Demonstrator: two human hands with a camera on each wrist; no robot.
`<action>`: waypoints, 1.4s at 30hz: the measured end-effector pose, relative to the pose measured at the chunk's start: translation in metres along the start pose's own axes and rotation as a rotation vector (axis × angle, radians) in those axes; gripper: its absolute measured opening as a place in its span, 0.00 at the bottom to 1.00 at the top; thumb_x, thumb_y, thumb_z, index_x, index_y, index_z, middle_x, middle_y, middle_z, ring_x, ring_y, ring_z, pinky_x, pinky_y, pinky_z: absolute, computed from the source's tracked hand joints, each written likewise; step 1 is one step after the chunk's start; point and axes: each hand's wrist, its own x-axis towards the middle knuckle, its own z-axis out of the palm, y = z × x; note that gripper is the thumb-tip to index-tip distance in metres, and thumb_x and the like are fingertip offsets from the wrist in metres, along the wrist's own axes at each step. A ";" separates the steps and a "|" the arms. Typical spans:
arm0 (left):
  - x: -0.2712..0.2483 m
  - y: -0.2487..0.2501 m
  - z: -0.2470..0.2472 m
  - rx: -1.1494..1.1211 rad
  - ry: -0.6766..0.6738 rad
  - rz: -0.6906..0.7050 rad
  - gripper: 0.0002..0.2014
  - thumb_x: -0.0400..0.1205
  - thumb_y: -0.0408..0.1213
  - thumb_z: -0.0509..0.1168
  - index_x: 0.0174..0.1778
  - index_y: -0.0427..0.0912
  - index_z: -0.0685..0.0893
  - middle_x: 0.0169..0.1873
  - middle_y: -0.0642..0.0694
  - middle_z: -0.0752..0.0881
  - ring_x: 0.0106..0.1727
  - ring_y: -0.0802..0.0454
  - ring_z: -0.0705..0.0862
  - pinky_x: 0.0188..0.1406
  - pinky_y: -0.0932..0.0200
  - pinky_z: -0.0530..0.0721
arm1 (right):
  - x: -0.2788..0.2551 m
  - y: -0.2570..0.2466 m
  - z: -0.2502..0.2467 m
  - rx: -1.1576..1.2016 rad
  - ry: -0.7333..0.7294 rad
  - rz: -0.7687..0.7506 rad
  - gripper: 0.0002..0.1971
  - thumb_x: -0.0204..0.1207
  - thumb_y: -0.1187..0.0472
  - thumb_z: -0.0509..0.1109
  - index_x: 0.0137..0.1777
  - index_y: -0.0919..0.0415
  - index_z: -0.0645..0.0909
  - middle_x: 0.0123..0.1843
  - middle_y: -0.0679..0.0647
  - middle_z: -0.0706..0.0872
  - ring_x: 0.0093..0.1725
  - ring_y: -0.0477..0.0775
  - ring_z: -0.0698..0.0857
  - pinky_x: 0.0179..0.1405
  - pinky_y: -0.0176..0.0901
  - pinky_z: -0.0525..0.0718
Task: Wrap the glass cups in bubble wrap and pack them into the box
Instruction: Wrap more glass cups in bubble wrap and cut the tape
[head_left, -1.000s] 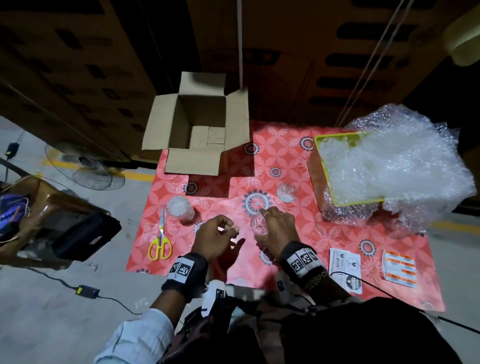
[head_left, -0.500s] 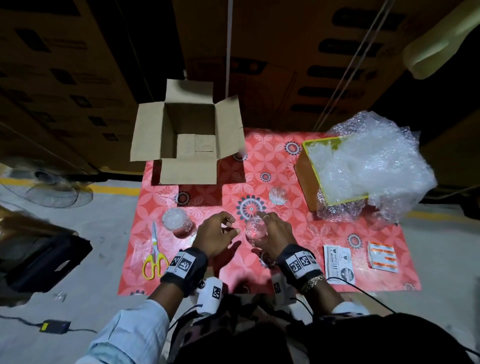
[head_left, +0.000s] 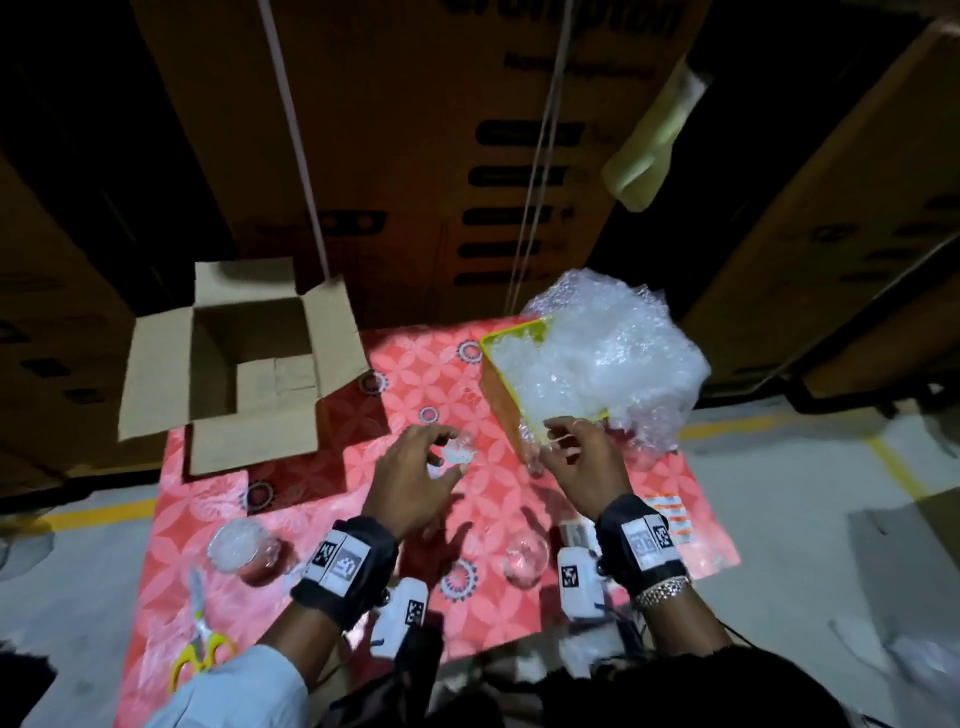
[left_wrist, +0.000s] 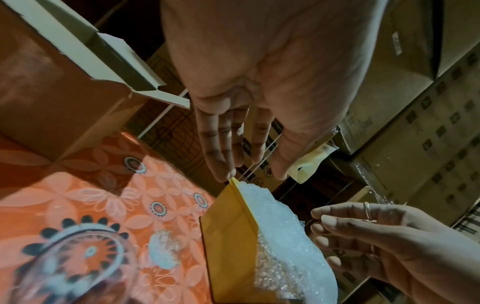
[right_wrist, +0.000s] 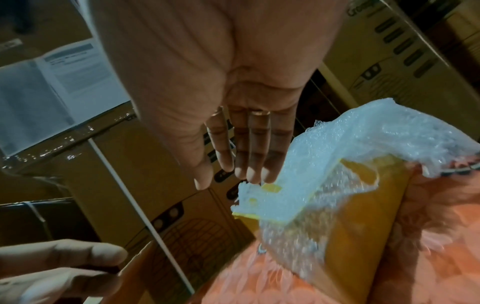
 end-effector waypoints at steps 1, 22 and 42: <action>0.004 0.009 0.004 0.004 -0.004 0.005 0.20 0.81 0.42 0.78 0.68 0.52 0.84 0.60 0.54 0.83 0.50 0.58 0.87 0.49 0.56 0.84 | 0.010 0.004 -0.008 0.012 0.011 0.009 0.17 0.78 0.61 0.79 0.66 0.56 0.86 0.55 0.50 0.88 0.53 0.48 0.88 0.47 0.35 0.85; 0.045 0.060 0.086 0.093 0.022 -0.263 0.17 0.82 0.47 0.76 0.65 0.53 0.82 0.59 0.54 0.83 0.46 0.61 0.88 0.44 0.65 0.79 | 0.109 0.065 0.002 -0.239 -0.223 0.017 0.10 0.78 0.59 0.73 0.34 0.52 0.83 0.35 0.44 0.88 0.36 0.48 0.87 0.39 0.49 0.91; 0.085 0.096 0.108 -0.796 -0.022 -0.580 0.18 0.84 0.37 0.74 0.69 0.40 0.81 0.51 0.41 0.94 0.47 0.44 0.90 0.54 0.43 0.83 | 0.037 0.057 -0.061 0.422 -0.398 -0.329 0.13 0.79 0.75 0.69 0.49 0.58 0.91 0.62 0.41 0.91 0.66 0.41 0.87 0.64 0.34 0.83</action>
